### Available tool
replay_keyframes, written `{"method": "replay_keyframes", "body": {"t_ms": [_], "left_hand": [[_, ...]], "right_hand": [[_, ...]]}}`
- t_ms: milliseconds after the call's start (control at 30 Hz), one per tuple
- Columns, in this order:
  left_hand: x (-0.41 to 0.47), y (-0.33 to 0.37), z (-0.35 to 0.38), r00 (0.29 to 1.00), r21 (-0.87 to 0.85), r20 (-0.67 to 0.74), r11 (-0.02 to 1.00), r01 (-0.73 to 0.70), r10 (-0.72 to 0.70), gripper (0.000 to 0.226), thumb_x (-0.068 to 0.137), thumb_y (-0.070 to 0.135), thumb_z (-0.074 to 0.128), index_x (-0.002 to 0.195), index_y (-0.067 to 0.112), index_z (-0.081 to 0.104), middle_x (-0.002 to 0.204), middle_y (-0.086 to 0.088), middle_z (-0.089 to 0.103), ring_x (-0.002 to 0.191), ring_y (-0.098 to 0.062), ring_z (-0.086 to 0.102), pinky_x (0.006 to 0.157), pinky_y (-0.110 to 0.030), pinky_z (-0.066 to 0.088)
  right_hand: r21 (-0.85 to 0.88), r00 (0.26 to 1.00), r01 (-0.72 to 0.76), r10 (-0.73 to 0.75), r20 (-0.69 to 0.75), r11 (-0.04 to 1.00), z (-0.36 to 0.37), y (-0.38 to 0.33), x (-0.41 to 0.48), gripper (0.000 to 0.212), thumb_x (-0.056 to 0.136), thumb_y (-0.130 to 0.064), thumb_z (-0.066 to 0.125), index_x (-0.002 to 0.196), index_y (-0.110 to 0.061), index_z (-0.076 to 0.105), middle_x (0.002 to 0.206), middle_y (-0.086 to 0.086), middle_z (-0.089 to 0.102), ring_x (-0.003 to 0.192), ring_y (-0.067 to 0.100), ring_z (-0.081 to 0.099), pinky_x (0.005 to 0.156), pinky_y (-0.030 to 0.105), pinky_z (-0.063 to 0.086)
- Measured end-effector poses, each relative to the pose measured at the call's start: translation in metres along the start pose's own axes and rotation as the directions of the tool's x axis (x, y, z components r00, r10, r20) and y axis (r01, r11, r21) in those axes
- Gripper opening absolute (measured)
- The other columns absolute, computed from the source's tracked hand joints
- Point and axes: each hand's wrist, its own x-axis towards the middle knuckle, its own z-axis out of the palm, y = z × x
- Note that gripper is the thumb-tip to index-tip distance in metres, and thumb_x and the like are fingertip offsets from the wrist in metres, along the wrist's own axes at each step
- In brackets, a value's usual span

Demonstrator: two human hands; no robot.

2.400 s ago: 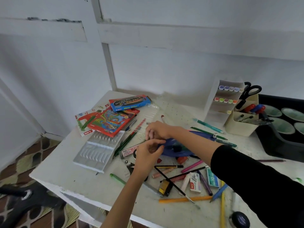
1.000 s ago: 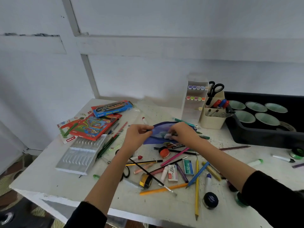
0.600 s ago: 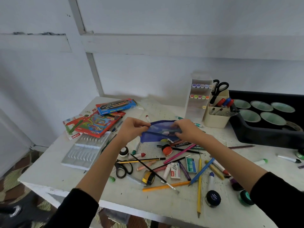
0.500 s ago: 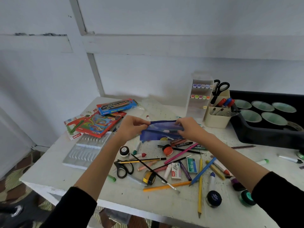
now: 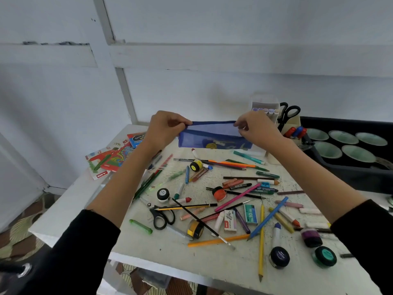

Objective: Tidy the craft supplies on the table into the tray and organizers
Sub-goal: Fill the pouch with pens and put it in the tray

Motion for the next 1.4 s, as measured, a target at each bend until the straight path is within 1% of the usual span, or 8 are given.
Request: {"method": "replay_keyframes", "body": {"t_ms": [267,433,567,800,900,1000,1133,1400], "left_hand": [[-0.021,-0.022,0.05,0.976,0.155,0.211,0.988,0.019,-0.051,0.021,0.089,0.002,0.054,0.095,0.006,0.073,0.089,-0.004,0.069,0.078,-0.013,0.061,0.069,-0.011,0.049],[-0.054,-0.043,0.089,0.984,0.129,0.171,0.991,0.023,-0.045,0.019,0.085,0.0,0.057,0.089,0.007,0.074,0.087,-0.009,0.07,0.074,-0.017,0.061,0.07,-0.029,0.051],[-0.073,-0.052,0.1,0.984,0.085,0.176,0.996,-0.04,0.025,0.025,0.085,-0.005,0.052,0.089,0.005,0.074,0.095,0.007,0.062,0.083,0.006,0.053,0.072,-0.006,0.039],[-0.083,-0.056,0.107,0.978,0.058,0.197,0.995,-0.085,0.072,0.022,0.087,0.006,0.059,0.104,0.013,0.07,0.102,0.008,0.06,0.093,-0.003,0.055,0.077,-0.002,0.038],[-0.085,-0.056,0.109,0.971,0.078,0.205,0.987,-0.14,0.121,0.021,0.088,0.008,0.06,0.106,0.014,0.069,0.102,0.009,0.057,0.093,-0.004,0.055,0.077,-0.005,0.04],[-0.085,-0.056,0.111,0.98,0.097,0.16,0.987,-0.132,0.115,0.026,0.088,0.0,0.057,0.108,0.012,0.067,0.108,0.009,0.054,0.095,-0.004,0.053,0.078,0.0,0.037],[-0.079,-0.057,0.112,0.982,0.079,0.153,0.99,-0.119,0.106,0.029,0.086,-0.002,0.057,0.109,0.013,0.064,0.107,0.008,0.053,0.09,-0.001,0.053,0.076,-0.002,0.038],[-0.073,-0.058,0.113,0.986,0.004,0.149,0.998,-0.07,0.068,0.032,0.084,-0.007,0.055,0.108,0.012,0.065,0.103,0.011,0.052,0.094,0.008,0.051,0.07,-0.005,0.039]], "right_hand": [[-0.158,0.98,-0.108,0.132,0.147,0.981,0.025,0.03,-0.025,0.021,0.088,-0.012,0.062,0.108,-0.011,0.068,0.105,0.006,0.068,0.092,0.019,0.063,0.084,0.03,0.052],[-0.285,0.95,-0.176,0.238,0.202,0.942,0.054,0.043,-0.053,0.023,0.09,-0.013,0.058,0.112,-0.015,0.063,0.107,0.007,0.065,0.095,0.023,0.062,0.082,0.032,0.05],[-0.387,0.968,-0.157,0.22,0.122,0.908,0.069,0.04,-0.079,0.025,0.091,-0.014,0.052,0.114,-0.018,0.058,0.11,0.005,0.063,0.1,0.024,0.061,0.08,0.033,0.048],[-0.269,0.987,-0.082,0.115,0.109,0.96,0.098,0.034,-0.12,0.043,0.094,-0.011,0.05,0.137,-0.013,0.046,0.127,0.005,0.057,0.116,0.023,0.053,0.09,0.032,0.046],[-0.252,0.999,0.009,0.002,0.045,0.968,0.107,0.038,-0.131,0.038,0.076,-0.004,0.072,0.113,-0.012,0.067,0.101,0.004,0.069,0.093,0.023,0.063,0.076,0.033,0.053],[0.062,0.999,-0.039,0.038,0.014,0.997,0.099,0.033,-0.134,0.023,0.085,-0.004,0.058,0.103,-0.014,0.07,0.099,0.0,0.067,0.094,0.015,0.059,0.081,0.029,0.051],[0.282,0.904,-0.122,0.224,-0.364,0.952,0.072,0.046,-0.099,0.013,0.079,0.002,0.061,0.076,-0.01,0.066,0.076,0.003,0.063,0.073,0.015,0.057,0.067,0.019,0.044],[-0.037,0.938,-0.308,0.31,0.154,0.951,0.093,0.109,0.004,0.026,0.093,-0.006,0.047,0.112,-0.002,0.065,0.113,0.014,0.066,0.101,0.027,0.062,0.091,0.035,0.049]]}}
